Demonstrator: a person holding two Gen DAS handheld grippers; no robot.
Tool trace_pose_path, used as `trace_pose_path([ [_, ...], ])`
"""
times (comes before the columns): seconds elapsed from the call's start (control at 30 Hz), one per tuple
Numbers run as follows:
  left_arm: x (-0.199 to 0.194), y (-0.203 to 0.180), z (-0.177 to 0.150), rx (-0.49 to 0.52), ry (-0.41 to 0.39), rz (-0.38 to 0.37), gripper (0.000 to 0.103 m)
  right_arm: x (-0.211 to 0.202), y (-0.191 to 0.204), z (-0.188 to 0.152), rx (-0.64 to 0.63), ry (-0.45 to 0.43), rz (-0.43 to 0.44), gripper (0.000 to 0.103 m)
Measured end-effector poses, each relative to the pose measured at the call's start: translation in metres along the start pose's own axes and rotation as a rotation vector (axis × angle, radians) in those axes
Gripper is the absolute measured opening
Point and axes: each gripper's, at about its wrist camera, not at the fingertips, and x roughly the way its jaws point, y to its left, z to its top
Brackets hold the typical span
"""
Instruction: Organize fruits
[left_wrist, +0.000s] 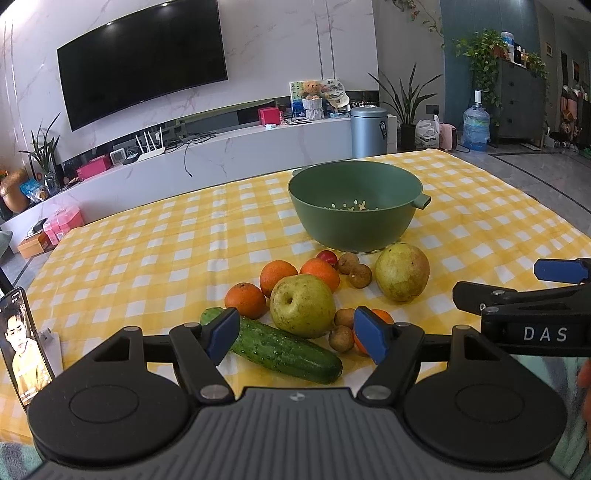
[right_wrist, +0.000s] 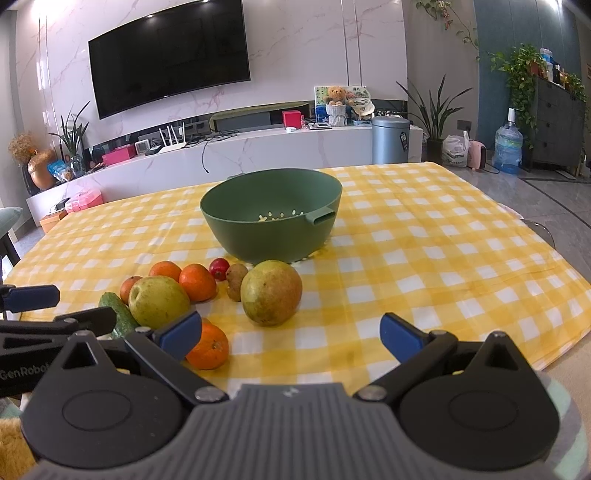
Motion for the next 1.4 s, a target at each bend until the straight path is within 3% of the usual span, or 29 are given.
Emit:
trace_pose_path([
  [1.4, 0.0004, 0.0006, 0.0001, -0.004, 0.003, -0.002, 0.083, 0.0037, -0.0016, -0.0052, -0.006, 0.009, -0.004, 0.099],
])
